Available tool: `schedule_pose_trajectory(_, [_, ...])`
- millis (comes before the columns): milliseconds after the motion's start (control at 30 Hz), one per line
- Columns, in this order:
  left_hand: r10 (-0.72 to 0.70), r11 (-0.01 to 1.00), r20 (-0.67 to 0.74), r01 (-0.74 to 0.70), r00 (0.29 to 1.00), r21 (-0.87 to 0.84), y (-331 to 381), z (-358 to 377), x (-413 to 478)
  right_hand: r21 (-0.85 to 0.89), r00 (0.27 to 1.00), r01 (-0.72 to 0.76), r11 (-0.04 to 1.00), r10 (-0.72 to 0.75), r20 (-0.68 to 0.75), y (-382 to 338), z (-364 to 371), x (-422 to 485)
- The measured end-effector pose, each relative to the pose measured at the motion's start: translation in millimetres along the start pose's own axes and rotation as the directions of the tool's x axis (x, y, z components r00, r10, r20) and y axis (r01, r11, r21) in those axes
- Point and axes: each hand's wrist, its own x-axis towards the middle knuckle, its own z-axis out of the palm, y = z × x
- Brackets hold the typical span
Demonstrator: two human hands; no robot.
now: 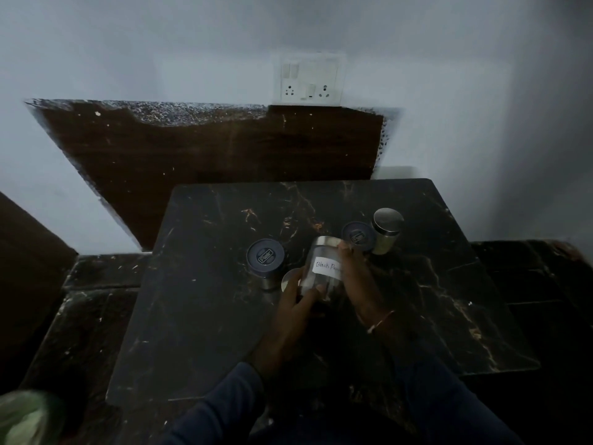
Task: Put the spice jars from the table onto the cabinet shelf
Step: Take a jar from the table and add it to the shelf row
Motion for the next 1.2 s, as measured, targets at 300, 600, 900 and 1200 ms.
schedule_pose_trajectory(300, [-0.002,1.0,0.035,0.002,0.999,0.006,11.3,16.0,7.3,0.046,0.998,0.049,0.998,-0.047,-0.04,-5.3,1.9,2.2])
schedule_pose_trajectory(600, [-0.1,0.994,-0.169,0.104,0.98,0.016,14.4,38.4,27.0,0.008,0.988,0.062,0.998,-0.062,0.141,-3.5,-20.9,19.6])
schedule_pose_trajectory(900, [-0.165,0.983,-0.286,0.182,0.944,0.034,20.6,60.5,42.6,0.032,0.96,0.051,0.998,-0.058,0.273,-16.8,-40.1,42.4])
schedule_pose_trajectory(1200, [0.11,0.906,-0.316,0.036,0.942,0.422,37.3,53.6,45.7,0.135,0.878,0.125,0.983,-0.173,0.446,-36.0,-46.9,66.7])
